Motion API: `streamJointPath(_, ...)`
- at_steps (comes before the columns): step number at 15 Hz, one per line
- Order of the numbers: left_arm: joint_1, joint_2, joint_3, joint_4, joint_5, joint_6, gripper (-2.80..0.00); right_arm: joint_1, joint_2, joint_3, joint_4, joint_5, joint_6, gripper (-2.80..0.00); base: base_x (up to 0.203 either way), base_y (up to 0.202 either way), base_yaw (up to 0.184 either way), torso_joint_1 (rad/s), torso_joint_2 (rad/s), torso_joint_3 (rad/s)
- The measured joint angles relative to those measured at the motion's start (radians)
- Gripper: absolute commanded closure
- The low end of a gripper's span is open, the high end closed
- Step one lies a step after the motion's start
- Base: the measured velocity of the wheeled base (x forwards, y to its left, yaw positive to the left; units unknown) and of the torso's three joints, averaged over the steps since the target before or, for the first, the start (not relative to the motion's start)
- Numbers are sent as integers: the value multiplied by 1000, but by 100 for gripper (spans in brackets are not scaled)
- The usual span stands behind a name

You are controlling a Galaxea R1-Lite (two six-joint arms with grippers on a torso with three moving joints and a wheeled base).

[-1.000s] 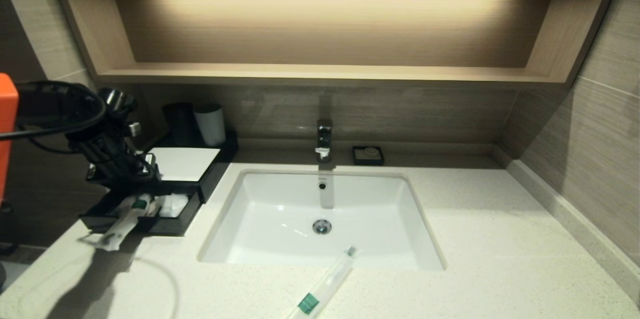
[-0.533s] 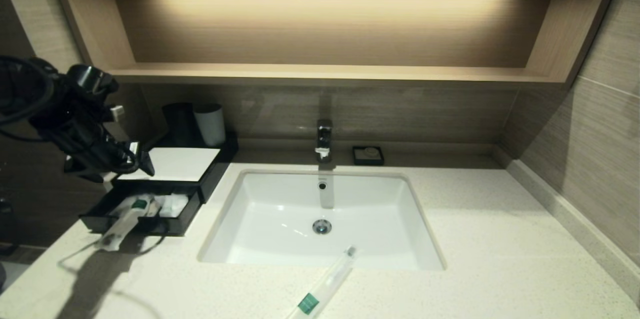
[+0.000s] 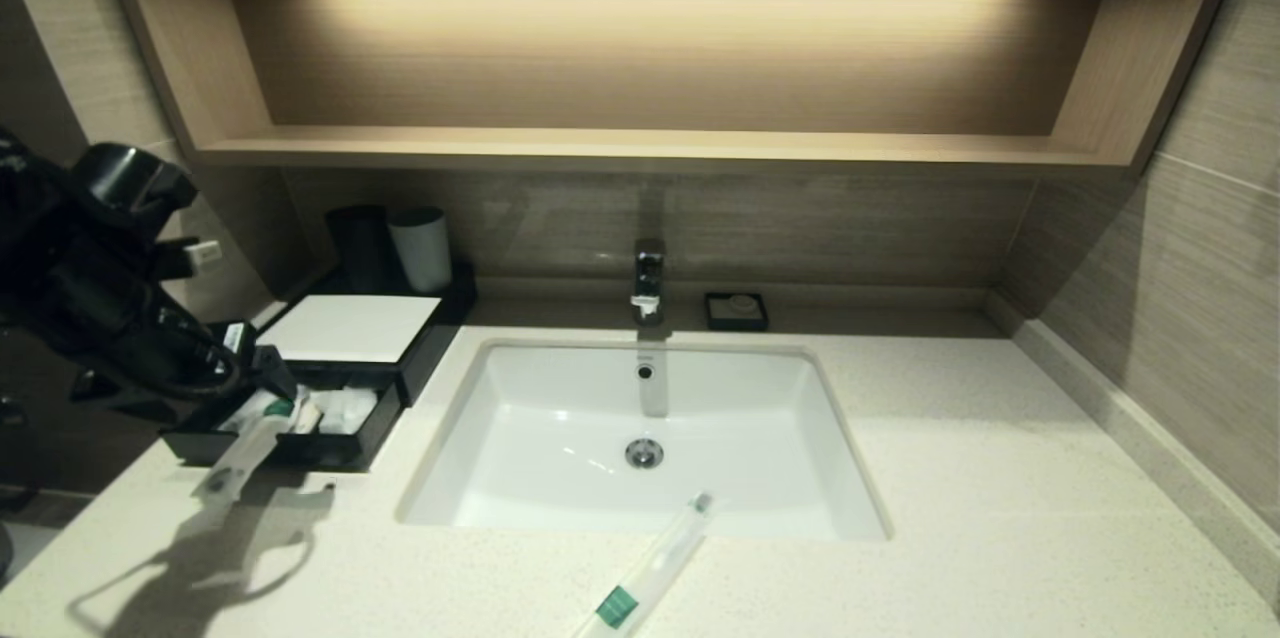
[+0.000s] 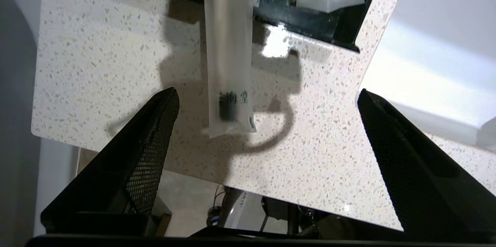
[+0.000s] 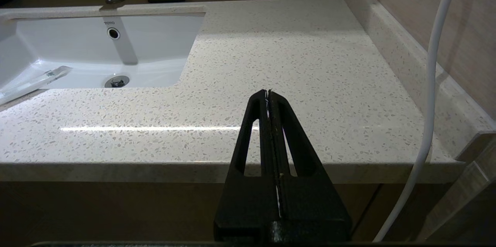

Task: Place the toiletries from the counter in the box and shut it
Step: Place the bathroom toiletry into the drawer

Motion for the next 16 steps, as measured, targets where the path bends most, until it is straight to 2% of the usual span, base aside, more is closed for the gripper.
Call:
streamJointPath(5, 3, 3, 50, -12, -15, 3, -280, 0, 0, 0, 0, 0, 0, 0, 0, 0, 0, 0, 0, 0)
streamJointPath(16, 22, 116, 56, -19, -10, 4, -280, 0, 0, 0, 0, 0, -1, 0, 0, 0, 0, 0, 0, 0)
